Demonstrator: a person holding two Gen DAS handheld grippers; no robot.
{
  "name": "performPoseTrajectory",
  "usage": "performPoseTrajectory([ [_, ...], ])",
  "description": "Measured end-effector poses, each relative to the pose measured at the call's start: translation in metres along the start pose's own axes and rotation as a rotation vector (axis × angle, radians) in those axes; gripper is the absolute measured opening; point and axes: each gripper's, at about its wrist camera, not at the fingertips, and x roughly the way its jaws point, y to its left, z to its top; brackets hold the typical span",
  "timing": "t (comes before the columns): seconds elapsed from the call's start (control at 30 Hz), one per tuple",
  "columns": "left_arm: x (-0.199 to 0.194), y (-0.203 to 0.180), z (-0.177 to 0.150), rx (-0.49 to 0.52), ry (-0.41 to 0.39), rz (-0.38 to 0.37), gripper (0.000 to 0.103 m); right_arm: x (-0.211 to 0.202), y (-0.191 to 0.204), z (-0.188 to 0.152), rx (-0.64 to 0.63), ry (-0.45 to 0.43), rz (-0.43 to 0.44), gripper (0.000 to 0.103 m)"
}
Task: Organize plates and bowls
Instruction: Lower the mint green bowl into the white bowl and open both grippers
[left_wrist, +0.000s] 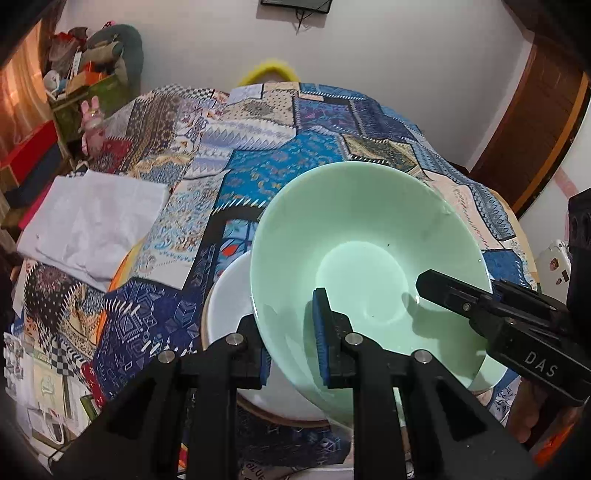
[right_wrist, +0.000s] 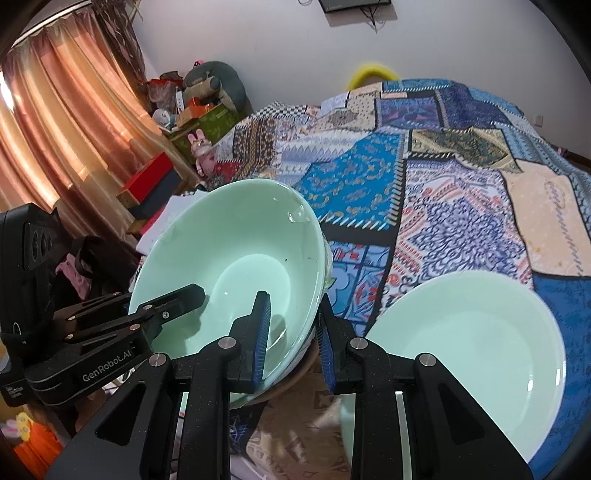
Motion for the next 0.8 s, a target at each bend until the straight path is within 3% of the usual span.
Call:
performPoseTrajectory([
  [0.47, 0.025, 0.022, -0.016, -0.017, 0.059, 0.016, 0.019, 0.027, 0.004, -0.014, 0.035, 0.08, 0.016, 0.023],
  [0.8, 0.026, 0.02, -0.022, 0.044, 0.027, 0.041, 0.018, 0.027, 0.003, -0.014, 0.026, 0.079, 0.02, 0.025],
])
